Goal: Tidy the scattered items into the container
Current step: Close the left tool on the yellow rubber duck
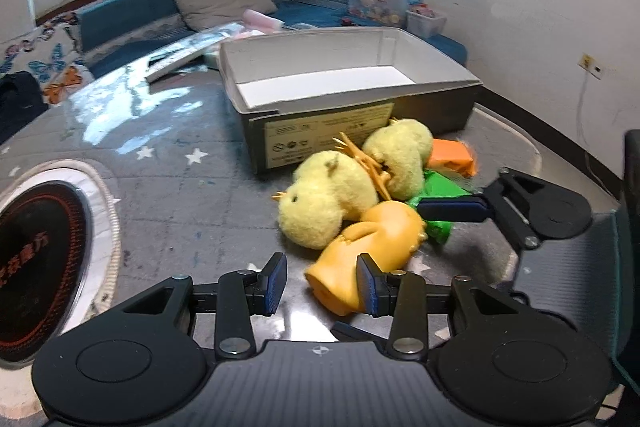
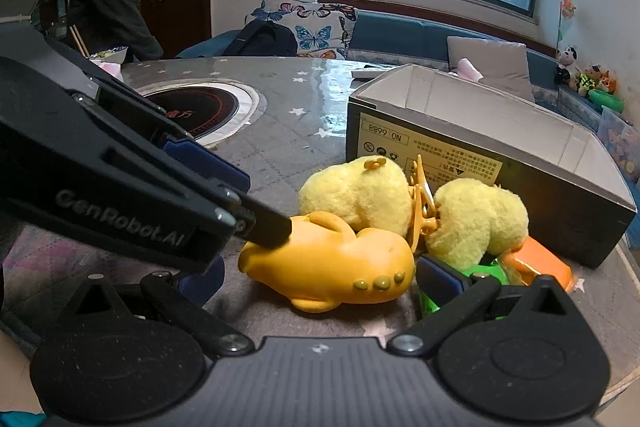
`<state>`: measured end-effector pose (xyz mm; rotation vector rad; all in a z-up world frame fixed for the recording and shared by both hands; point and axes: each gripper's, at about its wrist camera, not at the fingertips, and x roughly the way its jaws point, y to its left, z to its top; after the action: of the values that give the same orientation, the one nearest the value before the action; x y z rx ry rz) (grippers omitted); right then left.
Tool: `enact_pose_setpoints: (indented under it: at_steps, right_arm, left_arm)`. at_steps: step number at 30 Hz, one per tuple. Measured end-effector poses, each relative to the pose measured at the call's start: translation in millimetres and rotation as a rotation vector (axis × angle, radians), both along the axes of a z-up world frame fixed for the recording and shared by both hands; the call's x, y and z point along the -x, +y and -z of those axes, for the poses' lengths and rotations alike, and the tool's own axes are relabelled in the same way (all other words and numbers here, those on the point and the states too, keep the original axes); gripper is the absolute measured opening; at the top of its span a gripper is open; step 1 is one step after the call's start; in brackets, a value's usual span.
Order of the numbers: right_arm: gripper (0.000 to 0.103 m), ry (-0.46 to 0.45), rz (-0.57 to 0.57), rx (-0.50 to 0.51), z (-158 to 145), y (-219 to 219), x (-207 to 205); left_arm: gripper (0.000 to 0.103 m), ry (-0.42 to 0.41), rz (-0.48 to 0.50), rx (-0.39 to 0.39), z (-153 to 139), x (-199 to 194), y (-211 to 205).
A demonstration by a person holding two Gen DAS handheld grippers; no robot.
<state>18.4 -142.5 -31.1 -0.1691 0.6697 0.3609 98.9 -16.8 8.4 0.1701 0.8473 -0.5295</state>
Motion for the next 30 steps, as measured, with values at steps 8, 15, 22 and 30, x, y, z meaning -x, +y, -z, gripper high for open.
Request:
enact_pose_setpoints:
  at_steps: [8,15,22,30]
  right_arm:
    - [0.098,0.017,0.017,0.004,3.8,-0.6,-5.3]
    - [0.095,0.018,0.025,0.008,6.1,-0.9,-6.4]
    - [0.095,0.016,0.023,0.002,5.6,-2.2,-6.6]
    - [0.095,0.011,0.007,-0.006,0.5,-6.6,-0.9]
  left_arm:
    - [0.044,0.033,0.04,0.018,4.3,-8.0,-2.8]
    - [0.044,0.086,0.05,0.067,7.8,-18.7,-0.2]
    - [0.045,0.107,0.047,0.085,8.7,-22.0,1.7]
    - [0.044,0.1,0.054,0.09,2.1,-13.5,-0.7]
